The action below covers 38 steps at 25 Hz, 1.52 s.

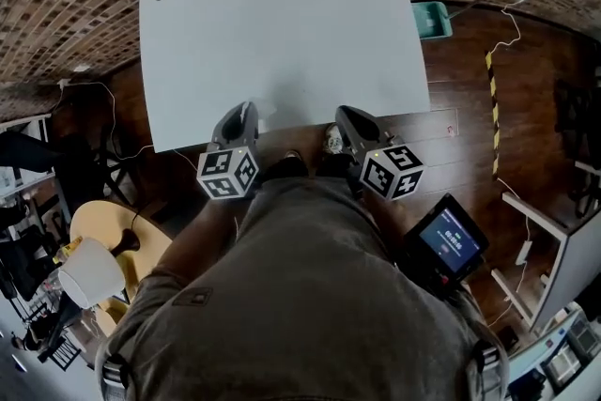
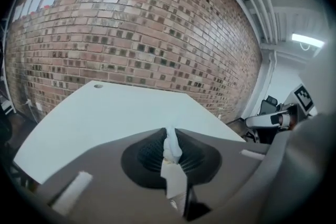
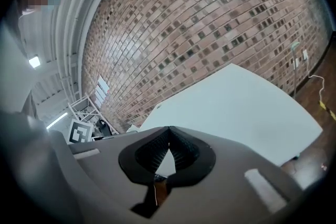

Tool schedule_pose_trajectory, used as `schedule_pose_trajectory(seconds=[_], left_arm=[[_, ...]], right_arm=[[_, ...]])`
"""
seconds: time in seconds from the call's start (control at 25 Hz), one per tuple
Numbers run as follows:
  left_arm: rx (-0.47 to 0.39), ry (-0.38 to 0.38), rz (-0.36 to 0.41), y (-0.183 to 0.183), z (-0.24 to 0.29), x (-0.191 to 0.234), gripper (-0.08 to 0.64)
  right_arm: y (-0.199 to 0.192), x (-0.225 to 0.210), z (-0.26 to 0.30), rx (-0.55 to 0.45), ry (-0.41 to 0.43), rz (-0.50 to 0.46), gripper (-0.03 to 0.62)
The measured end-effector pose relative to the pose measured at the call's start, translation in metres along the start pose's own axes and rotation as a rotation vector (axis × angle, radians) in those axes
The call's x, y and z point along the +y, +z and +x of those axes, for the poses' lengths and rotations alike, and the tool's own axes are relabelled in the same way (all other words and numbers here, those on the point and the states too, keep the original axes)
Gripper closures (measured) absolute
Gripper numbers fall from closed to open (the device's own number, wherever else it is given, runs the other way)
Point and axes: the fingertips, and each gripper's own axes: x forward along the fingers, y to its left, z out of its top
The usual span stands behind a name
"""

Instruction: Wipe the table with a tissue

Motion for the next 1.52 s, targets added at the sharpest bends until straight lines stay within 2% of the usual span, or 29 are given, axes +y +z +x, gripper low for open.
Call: schedule_pose_trajectory(seconds=[0.2,0.72,1.12,1.52], left_arm=[[0.055,0.024,0.024,-0.013,0.027,0.011,0.532],[0.167,-0.015,0.07,-0.065,0.06,-0.003,0.532],[0.194,-0.015,0.23,-0.072,0.082,-0.009,0.532],[0.209,-0.105,0.365,-0.066,0.115,-0.048,0.532]], right_arm=[[0.004,-0.023,0.019,0.055,-0.012,0.007,0.58],[-0.012,-0.048,0.016,0.101,-0.065,0.064,0.58],[-0.008,-0.068,0.022,0.098,-0.08,0.099,0.58],[-0.001,-0.09,0.006,0.054,-0.133,0.146,0.58]])
